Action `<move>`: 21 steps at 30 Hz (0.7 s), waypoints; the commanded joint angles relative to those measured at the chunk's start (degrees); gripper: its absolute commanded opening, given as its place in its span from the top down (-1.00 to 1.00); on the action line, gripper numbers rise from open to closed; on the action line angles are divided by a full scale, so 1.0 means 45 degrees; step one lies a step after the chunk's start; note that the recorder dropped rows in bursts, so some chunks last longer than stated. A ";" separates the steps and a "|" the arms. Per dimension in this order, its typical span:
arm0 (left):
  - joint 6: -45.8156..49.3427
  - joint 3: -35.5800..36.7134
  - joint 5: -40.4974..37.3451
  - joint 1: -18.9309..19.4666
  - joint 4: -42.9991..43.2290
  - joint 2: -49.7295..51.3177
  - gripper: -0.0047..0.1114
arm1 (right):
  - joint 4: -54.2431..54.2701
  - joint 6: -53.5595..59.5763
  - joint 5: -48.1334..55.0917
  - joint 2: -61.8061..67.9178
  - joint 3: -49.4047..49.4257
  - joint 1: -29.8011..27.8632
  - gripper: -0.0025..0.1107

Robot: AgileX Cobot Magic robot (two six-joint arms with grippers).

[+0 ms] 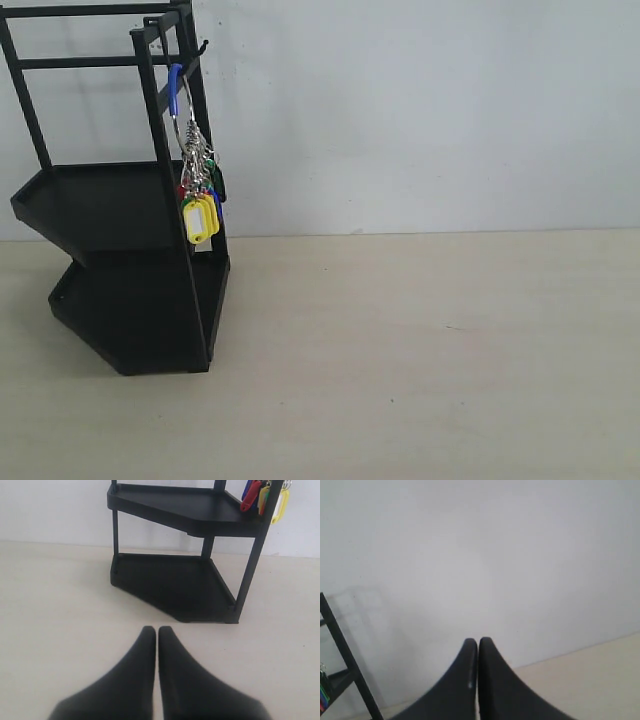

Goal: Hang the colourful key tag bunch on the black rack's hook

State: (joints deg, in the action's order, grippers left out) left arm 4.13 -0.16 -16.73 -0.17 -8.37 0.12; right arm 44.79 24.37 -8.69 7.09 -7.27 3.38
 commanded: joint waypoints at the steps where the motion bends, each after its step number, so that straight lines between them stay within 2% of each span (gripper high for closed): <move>1: 0.0044 0.0035 0.0087 0.0031 0.0063 -0.0026 0.84 | -0.0100 -0.0005 -0.0096 -0.1419 0.0173 -0.0128 0.96; 8: 0.0044 0.0035 0.0087 0.0031 0.0063 -0.0026 0.84 | -0.0100 -0.0946 -0.0604 -0.1576 0.0173 -0.0128 0.96; 12: 0.0044 0.0035 0.0087 0.0031 0.0063 -0.0026 0.84 | -0.1375 0.0241 0.1637 -0.1576 0.0173 -0.0128 0.96; 15: 0.0044 0.0035 0.0087 0.0031 0.0063 -0.0026 0.84 | -0.3156 -0.0013 0.2972 -0.1576 0.0225 -0.0128 0.96; 21: 0.0044 0.0035 0.0087 0.0031 0.0063 -0.0026 0.84 | -0.4308 -0.1361 0.3039 -0.1576 0.1115 -0.0128 0.96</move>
State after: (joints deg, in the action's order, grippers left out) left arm 4.13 -0.16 -16.73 -0.17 -8.37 0.12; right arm 28.42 20.68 4.37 0.25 -4.07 2.99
